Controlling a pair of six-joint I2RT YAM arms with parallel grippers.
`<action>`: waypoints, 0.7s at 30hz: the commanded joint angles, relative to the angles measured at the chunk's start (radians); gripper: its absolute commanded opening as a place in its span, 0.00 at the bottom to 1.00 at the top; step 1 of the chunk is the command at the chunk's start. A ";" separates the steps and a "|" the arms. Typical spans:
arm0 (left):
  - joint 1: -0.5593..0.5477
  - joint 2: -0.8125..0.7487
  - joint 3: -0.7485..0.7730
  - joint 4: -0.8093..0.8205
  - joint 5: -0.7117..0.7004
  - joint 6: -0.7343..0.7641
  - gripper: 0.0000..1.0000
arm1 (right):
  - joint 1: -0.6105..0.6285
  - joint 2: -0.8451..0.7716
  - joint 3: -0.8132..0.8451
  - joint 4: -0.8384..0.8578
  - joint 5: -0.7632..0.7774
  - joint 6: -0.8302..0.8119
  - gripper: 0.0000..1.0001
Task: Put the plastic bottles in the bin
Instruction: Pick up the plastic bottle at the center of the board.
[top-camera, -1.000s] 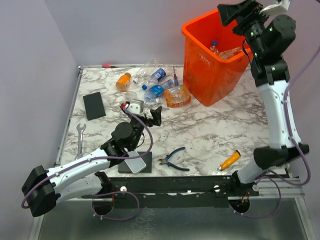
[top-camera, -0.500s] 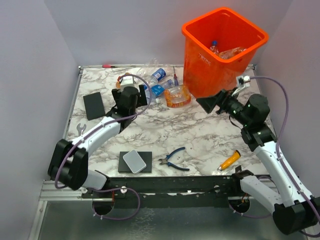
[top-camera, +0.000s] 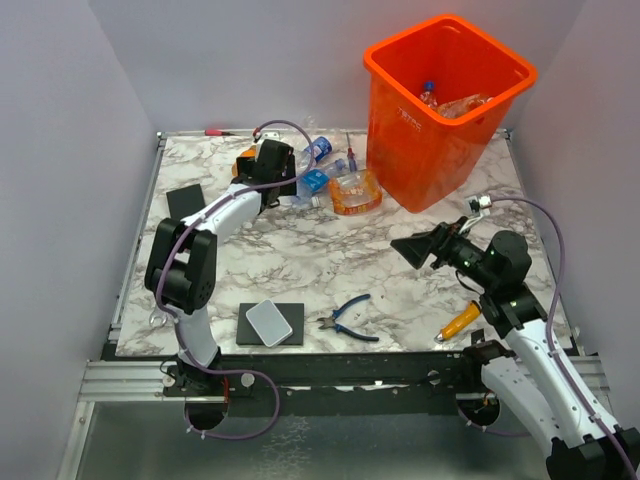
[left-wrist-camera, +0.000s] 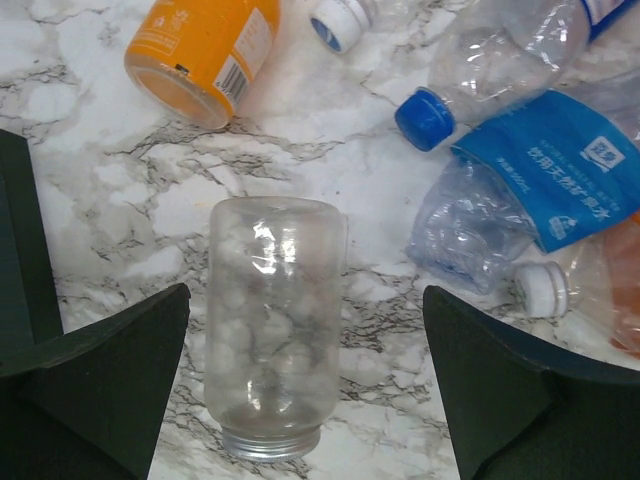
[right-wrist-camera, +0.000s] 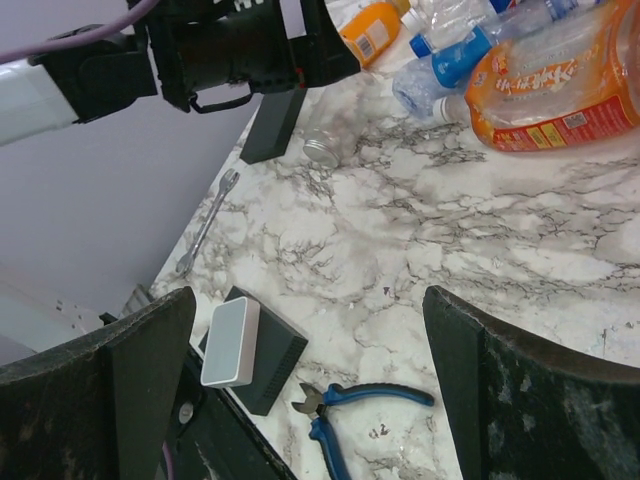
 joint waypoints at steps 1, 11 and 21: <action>0.032 0.049 0.055 -0.089 -0.051 0.044 0.99 | -0.001 -0.038 0.019 -0.056 -0.008 -0.025 0.99; 0.046 0.223 0.227 -0.214 -0.012 0.136 0.99 | 0.000 -0.055 -0.003 -0.053 -0.046 0.027 0.99; 0.074 0.279 0.214 -0.221 0.027 0.117 0.94 | -0.001 -0.073 0.018 -0.108 -0.031 0.006 0.99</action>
